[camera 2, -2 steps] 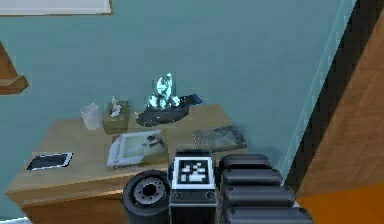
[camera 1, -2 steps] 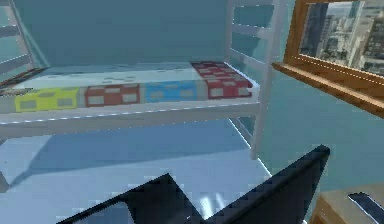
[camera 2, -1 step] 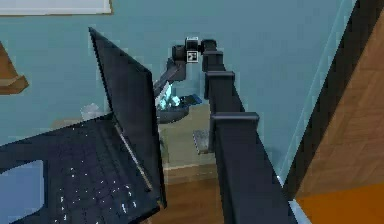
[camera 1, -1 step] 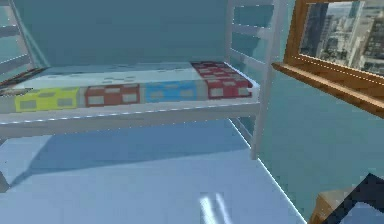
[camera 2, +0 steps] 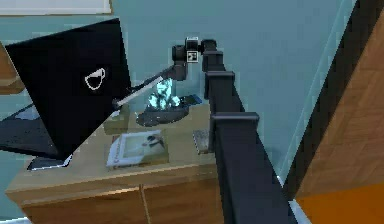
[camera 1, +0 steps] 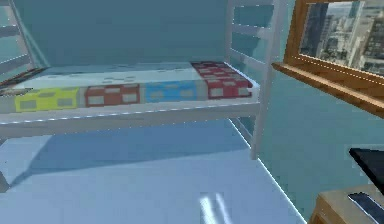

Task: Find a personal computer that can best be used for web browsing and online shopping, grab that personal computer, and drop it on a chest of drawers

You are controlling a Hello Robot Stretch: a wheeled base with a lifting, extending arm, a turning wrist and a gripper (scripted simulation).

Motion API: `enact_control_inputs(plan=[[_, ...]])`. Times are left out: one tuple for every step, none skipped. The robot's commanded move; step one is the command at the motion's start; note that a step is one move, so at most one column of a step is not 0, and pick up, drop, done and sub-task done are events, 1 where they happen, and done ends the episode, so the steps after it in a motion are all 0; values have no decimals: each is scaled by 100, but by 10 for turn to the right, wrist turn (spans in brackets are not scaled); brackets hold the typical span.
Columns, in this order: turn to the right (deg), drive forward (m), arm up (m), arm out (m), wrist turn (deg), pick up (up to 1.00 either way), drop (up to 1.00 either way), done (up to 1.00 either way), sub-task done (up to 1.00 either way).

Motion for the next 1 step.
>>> enact_control_inputs(plan=[[0, 0, 0, 2, 0, 0, 0, 0, 0]])
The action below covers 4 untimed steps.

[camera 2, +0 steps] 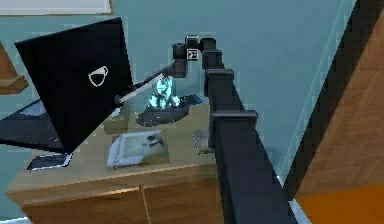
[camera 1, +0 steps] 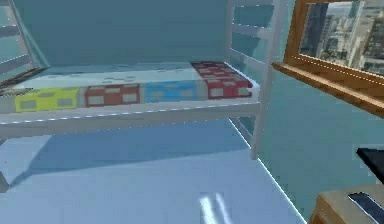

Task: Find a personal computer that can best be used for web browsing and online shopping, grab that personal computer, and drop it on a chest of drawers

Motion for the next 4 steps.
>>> enact_control_inputs(plan=[[0, 0, 0, 0, 330, 0, 0, 0, 0], [0, 0, -26, 0, 0, 0, 0, 0, 0], [0, 0, 0, 0, 0, 0, 100, 0, 0], [0, 0, 0, -10, 0, 0, 0, 0, 0]])
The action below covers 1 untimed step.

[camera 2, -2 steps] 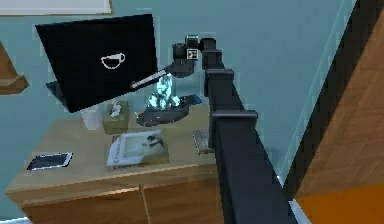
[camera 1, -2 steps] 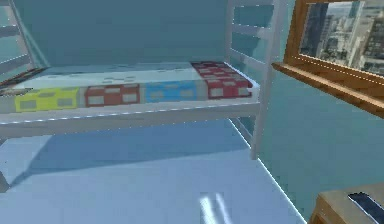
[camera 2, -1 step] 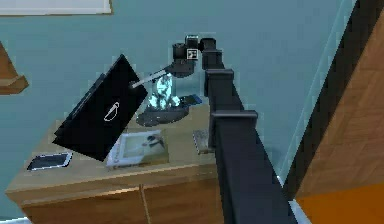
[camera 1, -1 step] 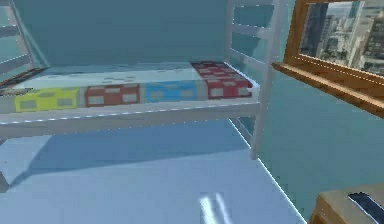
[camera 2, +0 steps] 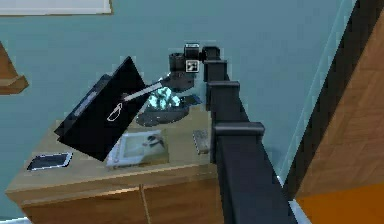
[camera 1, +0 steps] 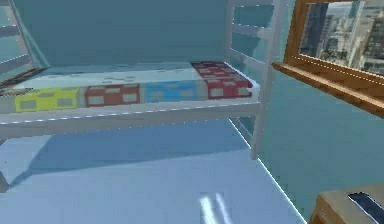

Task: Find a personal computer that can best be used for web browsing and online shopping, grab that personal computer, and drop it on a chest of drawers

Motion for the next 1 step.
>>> enact_control_inputs(plan=[[0, 0, 0, 0, 0, 0, 0, 100, 0]])
